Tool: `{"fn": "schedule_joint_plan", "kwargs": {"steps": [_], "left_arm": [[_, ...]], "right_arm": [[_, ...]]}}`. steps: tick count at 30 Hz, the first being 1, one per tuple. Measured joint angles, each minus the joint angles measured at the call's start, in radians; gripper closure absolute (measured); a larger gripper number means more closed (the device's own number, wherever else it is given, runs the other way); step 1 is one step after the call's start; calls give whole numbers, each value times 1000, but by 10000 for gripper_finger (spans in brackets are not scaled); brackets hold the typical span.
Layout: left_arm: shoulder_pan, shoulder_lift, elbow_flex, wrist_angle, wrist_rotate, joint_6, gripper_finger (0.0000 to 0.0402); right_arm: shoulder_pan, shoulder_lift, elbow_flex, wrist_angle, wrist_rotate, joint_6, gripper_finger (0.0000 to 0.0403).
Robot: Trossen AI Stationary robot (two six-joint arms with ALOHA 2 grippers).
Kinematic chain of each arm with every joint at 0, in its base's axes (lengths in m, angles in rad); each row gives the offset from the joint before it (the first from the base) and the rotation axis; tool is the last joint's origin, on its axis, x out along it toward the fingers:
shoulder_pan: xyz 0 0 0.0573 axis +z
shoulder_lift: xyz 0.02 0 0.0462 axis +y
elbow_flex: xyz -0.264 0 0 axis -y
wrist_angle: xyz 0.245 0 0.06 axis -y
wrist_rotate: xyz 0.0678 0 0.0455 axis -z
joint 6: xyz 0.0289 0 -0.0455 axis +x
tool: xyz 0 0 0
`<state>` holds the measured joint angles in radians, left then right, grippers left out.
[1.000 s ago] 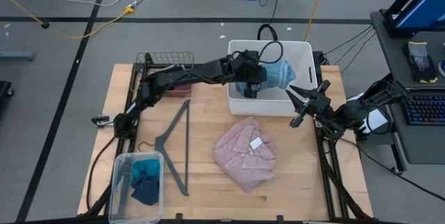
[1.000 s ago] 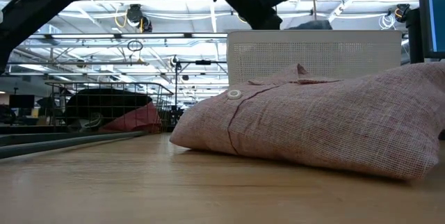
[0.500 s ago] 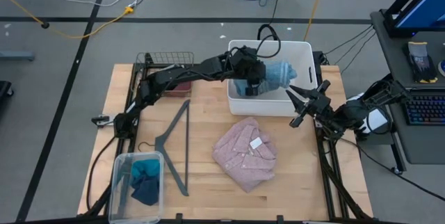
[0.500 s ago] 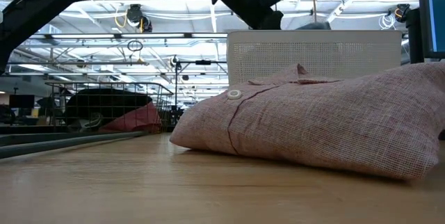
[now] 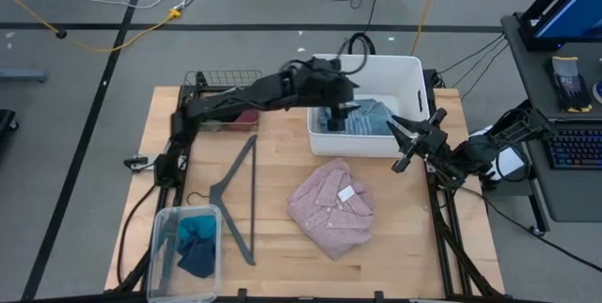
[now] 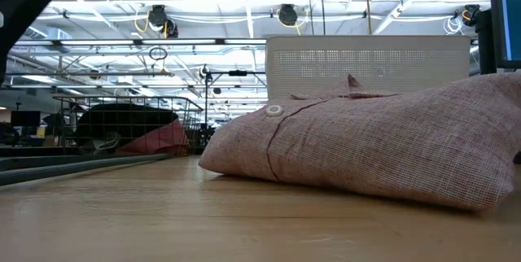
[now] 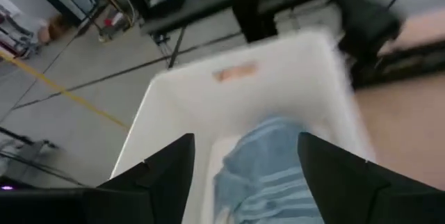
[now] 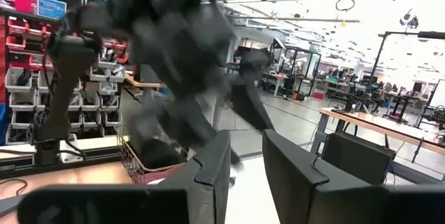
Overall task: Pick & Place Cloths
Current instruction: Put the pink shirt into the white bin
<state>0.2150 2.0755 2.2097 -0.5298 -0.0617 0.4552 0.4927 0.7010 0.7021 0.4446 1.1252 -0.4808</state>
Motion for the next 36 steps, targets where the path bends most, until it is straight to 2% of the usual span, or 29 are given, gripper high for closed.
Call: {"fn": "schedule_joint_plan", "kwargs": {"steps": [4,8,10,13,17,22,32,36], "left_arm": [[-53,-101,1,-96,3,-175,142],[-99,-187,1,-258,85,-367,156],[-121,-214,0,-347,141,-429,165],[-159,-245,0,-424,200,-501,183],[-217,-269,0,-444,194,-545,213],[-277,-272,0,-440,181,-584,254],[-382,-272,0,-447,26,-635,308],[-430,-272,0,-447,-51,-642,317]], "right_arm": [[0,0,0,0,-2,23,326],[0,0,0,-8,-27,115,326],[0,1,0,-13,-89,154,326],[0,5,0,-25,-237,180,326],[11,30,0,-43,-406,173,326],[63,101,0,-33,-542,254,326],[205,309,32,145,-547,287,326],[239,368,98,151,-483,285,326]]}}
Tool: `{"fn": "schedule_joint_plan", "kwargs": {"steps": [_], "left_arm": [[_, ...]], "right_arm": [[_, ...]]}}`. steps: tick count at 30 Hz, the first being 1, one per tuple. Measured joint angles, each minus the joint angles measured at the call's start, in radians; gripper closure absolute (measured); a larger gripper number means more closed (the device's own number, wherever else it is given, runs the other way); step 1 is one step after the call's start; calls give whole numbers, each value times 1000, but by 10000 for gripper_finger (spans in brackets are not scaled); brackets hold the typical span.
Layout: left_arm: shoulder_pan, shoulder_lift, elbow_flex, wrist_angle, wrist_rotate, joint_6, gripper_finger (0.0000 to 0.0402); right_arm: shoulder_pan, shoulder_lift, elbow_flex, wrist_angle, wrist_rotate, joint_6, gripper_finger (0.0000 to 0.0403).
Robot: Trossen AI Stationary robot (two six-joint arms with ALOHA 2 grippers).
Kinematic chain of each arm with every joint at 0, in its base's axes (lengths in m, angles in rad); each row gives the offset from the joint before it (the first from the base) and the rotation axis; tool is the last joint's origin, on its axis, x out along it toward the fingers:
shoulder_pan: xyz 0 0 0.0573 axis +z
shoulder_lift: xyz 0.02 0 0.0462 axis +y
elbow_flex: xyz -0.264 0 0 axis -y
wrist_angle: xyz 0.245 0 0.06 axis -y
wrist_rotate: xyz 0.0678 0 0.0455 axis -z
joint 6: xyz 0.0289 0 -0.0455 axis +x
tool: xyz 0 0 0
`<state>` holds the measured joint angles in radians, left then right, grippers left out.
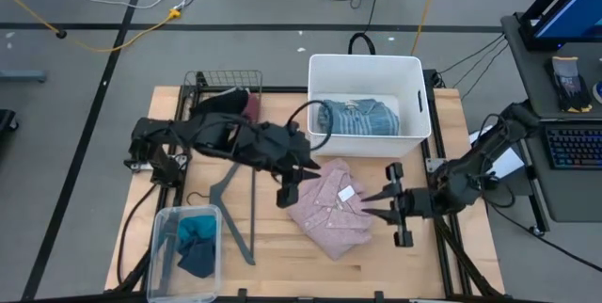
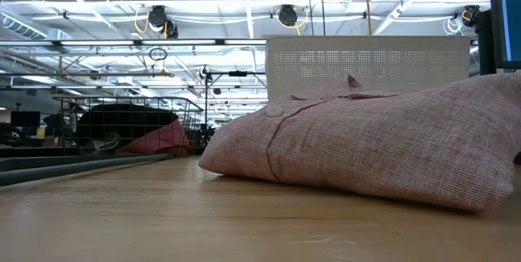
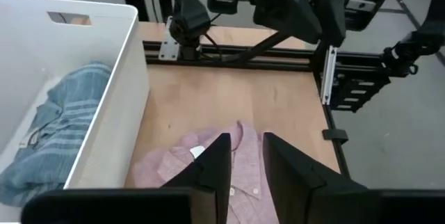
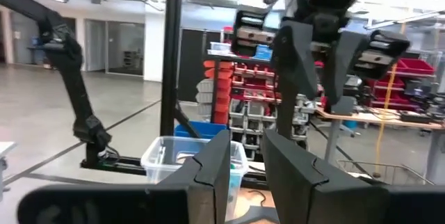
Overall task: Pick & Place Cloths
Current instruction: Put the pink shirt into the white bin
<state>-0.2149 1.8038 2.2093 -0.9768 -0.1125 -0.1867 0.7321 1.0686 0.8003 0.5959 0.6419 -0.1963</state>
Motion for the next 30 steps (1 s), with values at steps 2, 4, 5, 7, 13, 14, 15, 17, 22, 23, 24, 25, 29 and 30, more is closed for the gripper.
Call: {"fn": "schedule_joint_plan", "kwargs": {"steps": [2,4,5,7,13,14,15,17,22,23,24,25,29,30], "left_arm": [[-23,0,-2,1,-27,0,323],[-46,0,-16,3,-68,-7,328],[-58,-3,-28,3,-91,-16,331],[-85,-18,-67,4,-133,-36,336],[-151,-130,-288,148,-204,-78,350],[-160,-158,-336,185,-212,-83,351],[-169,-189,-390,210,-227,-89,352],[-182,-252,-486,269,-255,-103,352],[-213,-403,-707,375,-293,-135,352],[-216,-427,-746,387,-297,-139,352],[-220,-451,-782,394,-304,-142,352],[-225,-474,-812,402,-312,-150,352],[-235,-559,-914,407,-340,-172,352],[-238,-579,-938,407,-341,-176,352]], "right_arm": [[11,28,31,-3,13,-8,326],[16,55,59,-9,13,-6,326],[16,67,70,-14,14,-3,326],[16,94,89,-29,14,1,325],[16,176,174,-128,90,27,310],[16,190,194,-159,96,33,305],[16,203,216,-192,95,44,300],[16,231,266,-256,95,76,289],[7,304,392,-434,95,162,263],[2,321,415,-465,95,181,258],[-1,336,436,-496,94,203,254],[-7,352,456,-528,95,224,249],[-33,416,530,-627,91,303,226],[-40,432,545,-650,90,320,219]]}}
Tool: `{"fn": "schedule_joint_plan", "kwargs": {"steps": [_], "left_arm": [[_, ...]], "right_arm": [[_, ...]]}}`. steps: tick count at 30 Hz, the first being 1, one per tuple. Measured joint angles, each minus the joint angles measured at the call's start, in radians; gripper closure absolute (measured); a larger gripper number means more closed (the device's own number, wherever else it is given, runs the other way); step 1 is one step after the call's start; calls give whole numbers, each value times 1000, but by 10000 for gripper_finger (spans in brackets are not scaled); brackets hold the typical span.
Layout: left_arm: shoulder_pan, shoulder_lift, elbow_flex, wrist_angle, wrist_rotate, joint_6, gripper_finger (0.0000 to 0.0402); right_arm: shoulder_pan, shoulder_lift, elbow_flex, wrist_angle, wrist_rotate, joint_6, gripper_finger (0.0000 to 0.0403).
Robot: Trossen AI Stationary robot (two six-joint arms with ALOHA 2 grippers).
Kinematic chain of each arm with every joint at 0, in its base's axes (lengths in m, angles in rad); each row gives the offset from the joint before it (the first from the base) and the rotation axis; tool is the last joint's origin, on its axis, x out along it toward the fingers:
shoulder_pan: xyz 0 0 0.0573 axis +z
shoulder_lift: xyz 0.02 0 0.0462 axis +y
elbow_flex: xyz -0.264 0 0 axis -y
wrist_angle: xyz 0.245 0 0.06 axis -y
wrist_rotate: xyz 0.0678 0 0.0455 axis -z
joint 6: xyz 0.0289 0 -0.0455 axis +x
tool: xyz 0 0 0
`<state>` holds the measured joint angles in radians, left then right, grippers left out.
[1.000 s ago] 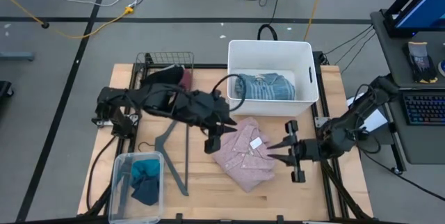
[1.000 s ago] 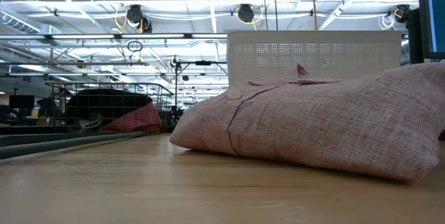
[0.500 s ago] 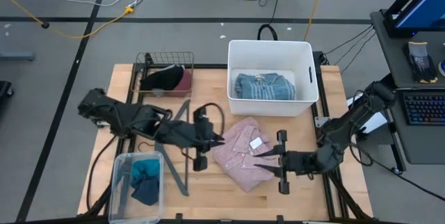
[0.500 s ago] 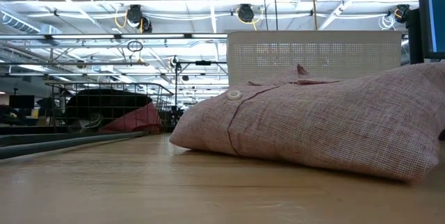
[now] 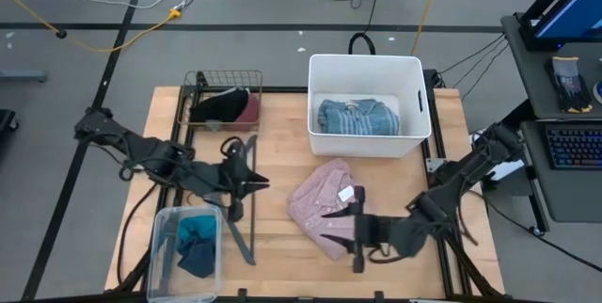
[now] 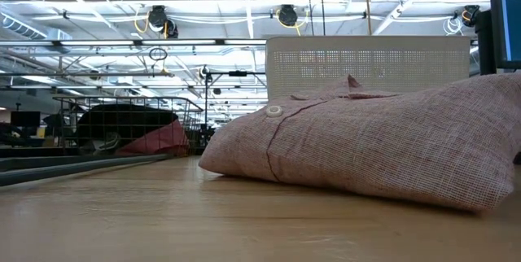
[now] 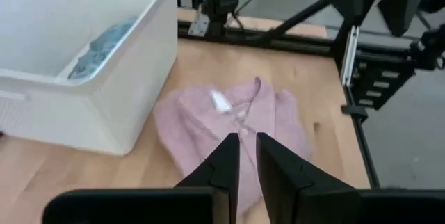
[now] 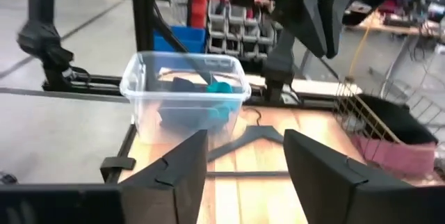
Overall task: Pick & Place Cloths
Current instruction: Put the pink shirt into the white bin
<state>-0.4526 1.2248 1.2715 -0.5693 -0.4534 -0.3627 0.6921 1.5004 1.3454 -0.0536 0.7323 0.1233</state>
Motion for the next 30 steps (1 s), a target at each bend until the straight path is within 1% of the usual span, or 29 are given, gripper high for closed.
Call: {"fn": "schedule_joint_plan", "kwargs": {"steps": [4,9,13,16,22,25,30], "left_arm": [[-3,-88,-79,4,-1,-3,352],[-8,-209,-178,36,-3,6,353],[-12,-304,-260,52,-4,-9,353],[-20,-364,-321,51,-3,-38,353],[-39,-450,-413,50,-3,-79,352],[-42,-475,-439,50,-3,-83,352],[-42,-494,-463,48,-1,-66,352]], "right_arm": [[-26,54,55,-70,-5,60,192],[-66,109,95,-105,-77,146,163],[-101,157,141,-170,-173,223,150],[-125,195,193,-285,-257,307,147],[-180,295,326,-524,-486,468,147],[-207,348,364,-576,-596,536,147],[-246,419,363,-607,-655,647,147]]}}
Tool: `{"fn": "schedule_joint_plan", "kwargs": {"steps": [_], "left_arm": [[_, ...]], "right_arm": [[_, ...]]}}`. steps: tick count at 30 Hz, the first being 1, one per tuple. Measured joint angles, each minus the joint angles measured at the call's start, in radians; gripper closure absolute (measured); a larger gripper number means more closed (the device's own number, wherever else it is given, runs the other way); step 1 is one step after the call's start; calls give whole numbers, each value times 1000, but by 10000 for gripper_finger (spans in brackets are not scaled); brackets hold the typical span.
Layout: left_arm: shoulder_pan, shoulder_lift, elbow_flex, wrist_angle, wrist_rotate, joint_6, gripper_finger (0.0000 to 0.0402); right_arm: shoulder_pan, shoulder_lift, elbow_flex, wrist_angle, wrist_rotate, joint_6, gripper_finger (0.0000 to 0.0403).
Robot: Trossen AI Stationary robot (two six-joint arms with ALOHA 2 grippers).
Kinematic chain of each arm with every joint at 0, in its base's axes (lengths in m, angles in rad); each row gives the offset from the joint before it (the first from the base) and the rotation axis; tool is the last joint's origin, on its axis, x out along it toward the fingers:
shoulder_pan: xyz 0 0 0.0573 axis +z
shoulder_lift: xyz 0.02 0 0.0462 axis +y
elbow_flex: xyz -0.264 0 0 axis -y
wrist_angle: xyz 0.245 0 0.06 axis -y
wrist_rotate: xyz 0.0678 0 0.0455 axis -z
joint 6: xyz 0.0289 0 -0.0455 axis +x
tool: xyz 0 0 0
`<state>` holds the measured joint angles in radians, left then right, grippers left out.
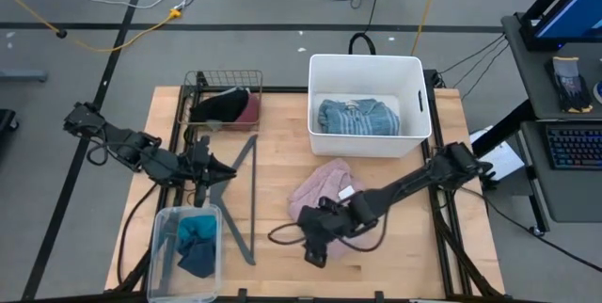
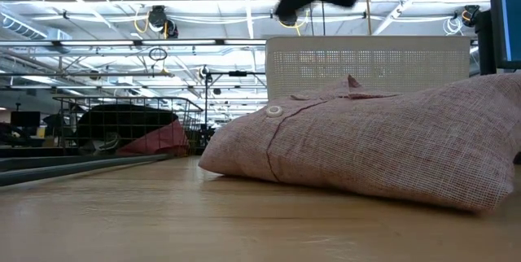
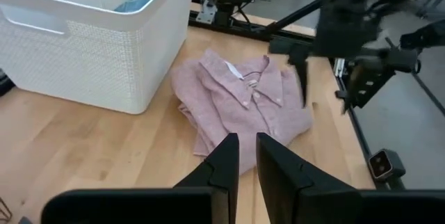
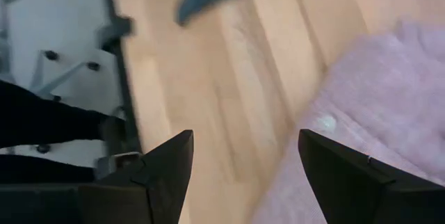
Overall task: Pick & Place Cloths
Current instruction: Put the pink shirt into the white bin
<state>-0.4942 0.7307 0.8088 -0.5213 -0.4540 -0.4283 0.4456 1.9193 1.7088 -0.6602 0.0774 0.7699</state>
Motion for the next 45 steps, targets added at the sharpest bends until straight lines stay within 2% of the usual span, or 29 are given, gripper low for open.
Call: {"fn": "schedule_joint_plan", "kwargs": {"steps": [3,13,19,25,31,36,45], "left_arm": [[0,-3,-3,-7,1,8,352],[0,-8,-3,-11,9,42,352],[0,-8,-3,-37,10,42,352],[0,-8,-3,-38,10,42,352],[0,-8,-3,-38,18,42,352],[0,-7,-3,-38,47,36,352],[0,-7,-3,-38,70,33,352]], "right_arm": [[-25,36,1,-15,-32,42,147],[-58,160,0,-131,-18,126,147],[-52,268,3,-78,-7,213,147],[-51,278,3,-37,10,225,152],[-46,279,-1,-51,8,254,180],[-48,280,-76,-43,-33,334,212],[-13,277,-178,41,-38,459,277]]}}
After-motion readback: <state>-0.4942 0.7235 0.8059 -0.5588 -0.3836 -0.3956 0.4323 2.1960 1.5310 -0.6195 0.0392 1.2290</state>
